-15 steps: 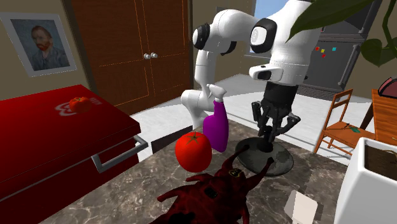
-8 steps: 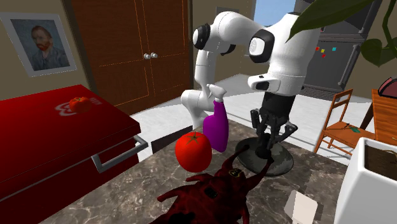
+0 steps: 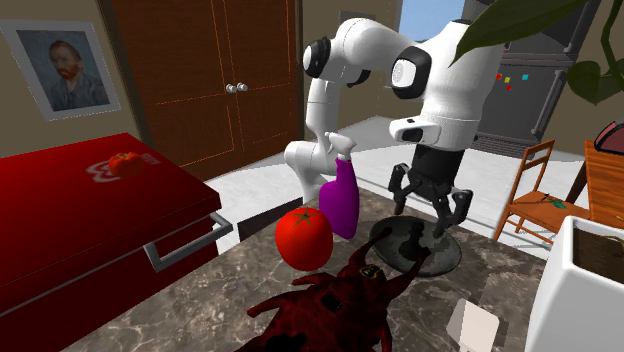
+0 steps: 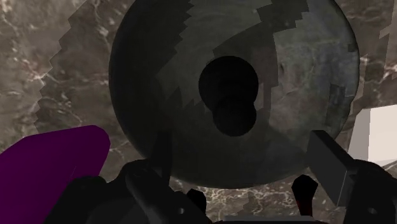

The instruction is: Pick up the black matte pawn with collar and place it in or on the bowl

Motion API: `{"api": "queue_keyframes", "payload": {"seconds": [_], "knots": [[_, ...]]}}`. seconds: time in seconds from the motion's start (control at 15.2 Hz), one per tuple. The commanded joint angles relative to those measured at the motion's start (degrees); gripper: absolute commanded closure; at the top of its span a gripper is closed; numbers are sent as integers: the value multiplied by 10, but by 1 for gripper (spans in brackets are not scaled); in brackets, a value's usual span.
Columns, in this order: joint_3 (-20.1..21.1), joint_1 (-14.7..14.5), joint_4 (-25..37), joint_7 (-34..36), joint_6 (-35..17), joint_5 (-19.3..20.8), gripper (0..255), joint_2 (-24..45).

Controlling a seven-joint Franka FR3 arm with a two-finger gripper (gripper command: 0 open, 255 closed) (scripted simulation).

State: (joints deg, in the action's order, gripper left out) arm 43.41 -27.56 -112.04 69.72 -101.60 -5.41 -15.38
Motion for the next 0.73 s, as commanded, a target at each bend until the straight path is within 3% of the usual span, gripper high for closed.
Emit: {"api": "queue_keyframes", "payload": {"seconds": [0.0,0.13,0.4,0.66], "knots": [[0,0,0,0,0,0,0,0],[0,0,0,0,0,0,0,0],[0,3,80,5,73,6,0,8],[0,3,80,5,73,6,0,8]]}}
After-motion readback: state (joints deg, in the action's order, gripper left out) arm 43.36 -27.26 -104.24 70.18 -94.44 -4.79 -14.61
